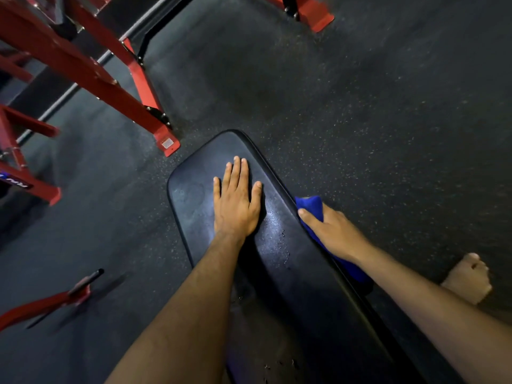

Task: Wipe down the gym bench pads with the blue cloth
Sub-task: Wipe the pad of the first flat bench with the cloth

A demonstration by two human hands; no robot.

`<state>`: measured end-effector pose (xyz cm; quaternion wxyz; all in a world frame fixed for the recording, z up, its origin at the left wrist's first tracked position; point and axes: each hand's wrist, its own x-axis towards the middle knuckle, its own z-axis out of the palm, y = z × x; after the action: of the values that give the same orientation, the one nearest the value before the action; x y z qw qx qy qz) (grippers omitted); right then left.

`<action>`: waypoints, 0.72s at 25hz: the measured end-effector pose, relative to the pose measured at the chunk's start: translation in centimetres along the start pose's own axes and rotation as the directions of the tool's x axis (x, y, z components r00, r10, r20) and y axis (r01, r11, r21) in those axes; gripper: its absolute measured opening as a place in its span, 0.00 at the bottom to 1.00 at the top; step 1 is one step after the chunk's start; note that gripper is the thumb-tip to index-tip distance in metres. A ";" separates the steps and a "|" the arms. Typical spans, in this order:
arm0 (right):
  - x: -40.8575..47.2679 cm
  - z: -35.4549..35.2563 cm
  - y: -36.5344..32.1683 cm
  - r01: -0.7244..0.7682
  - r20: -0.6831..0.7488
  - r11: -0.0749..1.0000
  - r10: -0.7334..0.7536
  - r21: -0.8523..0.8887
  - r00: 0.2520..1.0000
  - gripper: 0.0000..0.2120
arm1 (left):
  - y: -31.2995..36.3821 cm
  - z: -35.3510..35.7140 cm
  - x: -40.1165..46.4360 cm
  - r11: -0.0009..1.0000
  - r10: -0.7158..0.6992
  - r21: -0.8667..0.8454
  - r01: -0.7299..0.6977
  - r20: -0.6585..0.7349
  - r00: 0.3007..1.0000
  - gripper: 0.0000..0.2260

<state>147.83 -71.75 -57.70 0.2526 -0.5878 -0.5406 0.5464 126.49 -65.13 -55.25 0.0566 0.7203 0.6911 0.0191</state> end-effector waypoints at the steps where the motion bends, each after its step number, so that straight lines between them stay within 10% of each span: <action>1: -0.9 -0.1 0.3 0.013 -0.004 1.000 -0.013 0.001 1.000 0.20 | 0.0 0.0 0.0 1.000 0.001 -0.002 -0.001 -0.002 1.000 0.31; 12: 14.4 1.7 -7.1 0.011 -0.092 0.999 -0.014 -0.038 0.996 0.19 | -0.3 0.3 0.2 1.000 0.012 -0.011 -0.012 -0.011 1.000 0.31; 18: 2.8 0.5 -1.8 -0.059 -0.044 0.994 0.055 -0.093 0.997 0.23 | -0.4 0.1 0.3 1.000 0.013 -0.005 -0.013 -0.015 1.000 0.31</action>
<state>146.19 -68.79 -57.32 0.2199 -0.6256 -0.5433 0.5149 126.14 -64.81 -55.42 0.0530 0.7244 0.6868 0.0267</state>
